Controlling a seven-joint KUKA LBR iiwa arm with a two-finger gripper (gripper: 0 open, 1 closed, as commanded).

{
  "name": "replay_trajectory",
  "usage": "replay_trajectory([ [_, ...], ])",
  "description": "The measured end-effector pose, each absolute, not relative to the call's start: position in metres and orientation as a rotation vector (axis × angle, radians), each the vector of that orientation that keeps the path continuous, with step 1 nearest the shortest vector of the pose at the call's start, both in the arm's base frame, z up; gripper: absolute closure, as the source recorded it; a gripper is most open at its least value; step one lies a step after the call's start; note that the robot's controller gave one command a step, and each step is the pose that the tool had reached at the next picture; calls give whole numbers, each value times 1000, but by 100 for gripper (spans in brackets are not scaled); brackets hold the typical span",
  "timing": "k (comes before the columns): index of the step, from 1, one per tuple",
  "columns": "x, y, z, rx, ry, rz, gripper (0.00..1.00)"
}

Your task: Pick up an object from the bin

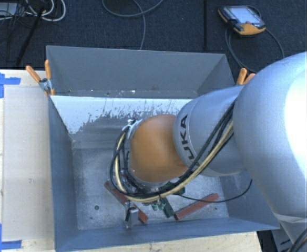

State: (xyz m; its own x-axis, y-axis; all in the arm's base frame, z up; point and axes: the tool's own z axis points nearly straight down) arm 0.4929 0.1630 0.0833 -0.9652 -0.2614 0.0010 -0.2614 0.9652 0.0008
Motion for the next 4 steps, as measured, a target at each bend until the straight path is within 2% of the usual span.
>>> replay_trajectory([
  [1, 493, 163, 83, 413, -3113, -1, 0],
  [2, 519, 133, 78, 321, -3124, -7, 0],
  [3, 584, 106, 77, 373, -3119, 1, 0],
  [4, 475, 152, 69, -76, -3137, 1, 100],
])
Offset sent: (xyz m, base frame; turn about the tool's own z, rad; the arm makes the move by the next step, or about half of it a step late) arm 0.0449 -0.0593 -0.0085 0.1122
